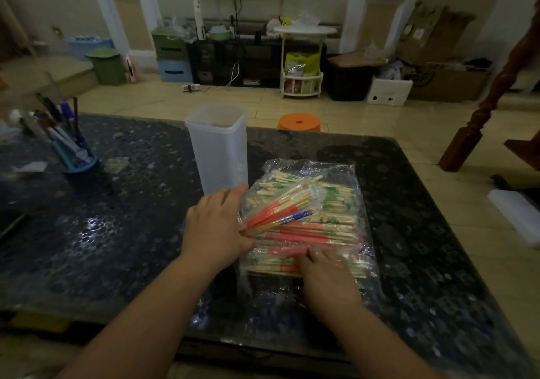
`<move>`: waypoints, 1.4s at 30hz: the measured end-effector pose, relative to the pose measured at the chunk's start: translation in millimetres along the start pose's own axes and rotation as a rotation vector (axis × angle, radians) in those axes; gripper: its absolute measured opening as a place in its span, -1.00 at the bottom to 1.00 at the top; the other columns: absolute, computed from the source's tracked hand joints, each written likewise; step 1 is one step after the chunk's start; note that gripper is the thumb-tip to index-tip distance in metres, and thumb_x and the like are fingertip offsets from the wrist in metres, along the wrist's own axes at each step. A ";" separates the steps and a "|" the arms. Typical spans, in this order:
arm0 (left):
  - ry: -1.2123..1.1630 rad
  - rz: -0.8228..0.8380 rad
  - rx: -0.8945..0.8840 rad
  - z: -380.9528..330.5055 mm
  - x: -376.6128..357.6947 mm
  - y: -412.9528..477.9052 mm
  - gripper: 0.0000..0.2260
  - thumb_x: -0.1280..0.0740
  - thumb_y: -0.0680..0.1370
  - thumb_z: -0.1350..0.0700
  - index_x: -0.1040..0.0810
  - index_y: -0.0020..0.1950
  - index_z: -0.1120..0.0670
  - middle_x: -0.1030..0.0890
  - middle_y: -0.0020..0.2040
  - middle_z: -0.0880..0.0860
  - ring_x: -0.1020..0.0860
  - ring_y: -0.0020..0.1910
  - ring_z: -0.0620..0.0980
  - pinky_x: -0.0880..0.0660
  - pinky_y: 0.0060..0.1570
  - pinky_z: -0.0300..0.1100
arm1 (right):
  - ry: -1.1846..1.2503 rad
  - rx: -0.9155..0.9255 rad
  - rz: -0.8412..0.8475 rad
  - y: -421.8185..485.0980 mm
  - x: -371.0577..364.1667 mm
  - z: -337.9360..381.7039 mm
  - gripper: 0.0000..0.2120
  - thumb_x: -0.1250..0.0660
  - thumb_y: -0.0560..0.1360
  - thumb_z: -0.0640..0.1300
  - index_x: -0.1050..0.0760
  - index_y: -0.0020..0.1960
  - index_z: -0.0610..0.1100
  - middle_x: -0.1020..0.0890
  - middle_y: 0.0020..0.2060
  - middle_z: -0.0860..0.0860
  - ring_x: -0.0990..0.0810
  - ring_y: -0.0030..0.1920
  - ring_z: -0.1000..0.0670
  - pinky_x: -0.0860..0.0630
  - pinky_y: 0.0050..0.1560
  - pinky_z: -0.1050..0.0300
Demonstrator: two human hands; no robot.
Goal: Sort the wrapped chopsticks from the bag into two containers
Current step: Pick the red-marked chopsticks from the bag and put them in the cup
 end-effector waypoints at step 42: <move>-0.070 0.000 0.035 6.0 7.8 1.7 -0.07 -0.45 0.30 -0.39 -0.15 0.56 -0.15 -0.36 0.45 -0.01 -0.32 0.42 0.08 -0.26 0.36 0.03 | 0.049 0.268 -0.744 -62.4 177.3 39.9 -0.87 -0.39 0.38 -0.01 -0.57 -0.23 -0.07 -0.55 -0.39 0.01 -0.46 -0.45 -0.05 -0.23 -0.46 0.20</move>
Point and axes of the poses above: each hand's wrist, its own y-axis towards the middle knuckle, its own x-axis out of the back of the hand, z = x × y, the point moved 10 cm from there along y, towards the middle knuckle
